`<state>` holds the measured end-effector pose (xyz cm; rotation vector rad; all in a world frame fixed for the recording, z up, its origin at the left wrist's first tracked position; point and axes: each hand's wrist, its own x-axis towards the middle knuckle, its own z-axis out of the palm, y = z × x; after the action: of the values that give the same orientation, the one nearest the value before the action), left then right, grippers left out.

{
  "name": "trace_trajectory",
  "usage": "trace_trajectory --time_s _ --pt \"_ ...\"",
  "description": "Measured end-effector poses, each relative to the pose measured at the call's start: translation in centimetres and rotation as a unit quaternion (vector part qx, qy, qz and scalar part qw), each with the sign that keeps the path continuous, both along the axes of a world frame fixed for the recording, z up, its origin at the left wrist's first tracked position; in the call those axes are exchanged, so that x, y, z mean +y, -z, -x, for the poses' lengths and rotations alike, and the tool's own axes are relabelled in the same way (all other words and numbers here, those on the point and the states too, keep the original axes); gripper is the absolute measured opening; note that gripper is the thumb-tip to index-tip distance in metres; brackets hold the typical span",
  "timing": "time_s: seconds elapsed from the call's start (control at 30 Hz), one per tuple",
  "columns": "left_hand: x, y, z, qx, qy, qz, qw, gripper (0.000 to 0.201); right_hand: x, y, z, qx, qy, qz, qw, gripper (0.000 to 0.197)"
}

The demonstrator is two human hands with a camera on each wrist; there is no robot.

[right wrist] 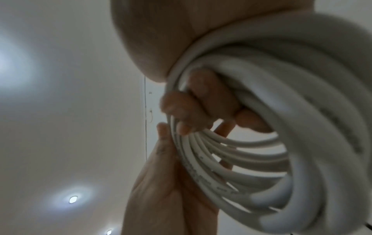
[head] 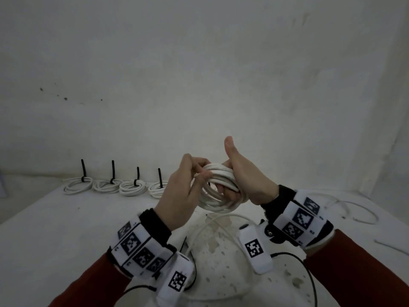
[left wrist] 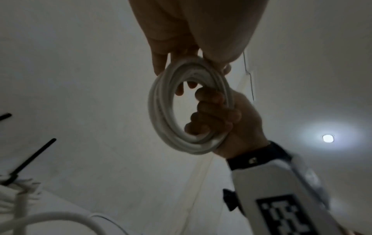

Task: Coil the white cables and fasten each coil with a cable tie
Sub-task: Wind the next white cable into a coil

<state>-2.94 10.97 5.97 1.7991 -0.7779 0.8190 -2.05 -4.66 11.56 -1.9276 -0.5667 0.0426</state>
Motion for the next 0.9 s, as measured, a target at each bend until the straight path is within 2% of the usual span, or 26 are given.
trace_trajectory --time_s 0.13,0.23,0.3,0.37,0.43,0.5,0.53,0.57,0.6,0.63,0.67,0.7,0.77,0.8,0.83,0.9 --pt "-0.5 0.4 -0.2 0.007 0.007 0.035 0.999 0.012 0.7 0.5 -0.3 -0.092 0.102 -0.055 0.989 0.084" --pt "-0.7 0.2 -0.8 0.041 0.000 0.089 0.995 0.012 1.4 1.5 -0.2 -0.140 0.130 -0.089 0.978 0.064" --pt "-0.8 0.0 -1.0 0.064 -0.006 0.131 0.989 0.015 2.1 2.4 -0.3 -0.208 0.166 -0.072 0.961 0.054" --pt "-0.8 -0.1 -0.9 0.085 -0.011 0.131 0.988 0.013 2.5 2.9 -0.8 -0.251 0.202 -0.038 0.946 0.048" --pt "-0.1 -0.1 -0.9 0.088 -0.041 0.050 0.994 0.014 2.7 3.3 -1.7 -0.241 0.214 -0.027 0.946 0.040" --pt "1.2 -0.1 -1.2 0.044 -0.134 -0.113 0.984 0.028 2.8 3.7 -2.4 -0.230 0.216 -0.009 0.949 0.029" --pt "2.0 0.0 -1.4 -0.010 -0.217 -0.205 0.954 0.038 2.9 4.0 -2.8 -0.227 0.213 0.001 0.950 0.024" --pt "2.7 0.2 -1.5 -0.067 -0.288 -0.281 0.913 0.044 3.1 4.3 -3.0 -0.225 0.206 0.009 0.952 0.020" --pt "3.2 0.3 -1.5 -0.099 -0.326 -0.340 0.877 0.049 3.3 4.6 -3.1 -0.224 0.196 0.015 0.955 0.017" --pt "3.5 0.1 -1.3 -0.088 -0.327 -0.386 0.858 0.055 3.6 4.9 -3.3 -0.223 0.186 0.016 0.957 0.015" --pt "3.9 0.2 -1.3 -0.046 -0.303 -0.416 0.856 0.063 4.0 5.2 -3.3 -0.225 0.179 0.012 0.958 0.013" --pt "4.2 0.3 -1.4 0.017 -0.251 -0.413 0.875 0.068 4.4 5.3 -3.3 -0.227 0.175 0.002 0.958 0.011" --pt "4.6 0.5 -1.4 0.153 -0.116 -0.291 0.937 0.056 5.4 5.6 -3.1 -0.234 0.173 -0.031 0.956 0.009" --pt "4.9 0.9 -1.4 0.180 -0.076 -0.218 0.956 0.047 5.9 5.7 -3.0 -0.236 0.173 -0.047 0.955 0.008" --pt "5.1 1.4 -1.3 0.185 -0.063 -0.161 0.967 0.042 6.5 5.9 -2.9 -0.237 0.171 -0.058 0.954 0.008" --pt "5.8 2.3 -1.3 0.208 -0.050 -0.081 0.974 0.048 7.5 6.4 -2.9 -0.230 0.164 -0.066 0.957 0.008"
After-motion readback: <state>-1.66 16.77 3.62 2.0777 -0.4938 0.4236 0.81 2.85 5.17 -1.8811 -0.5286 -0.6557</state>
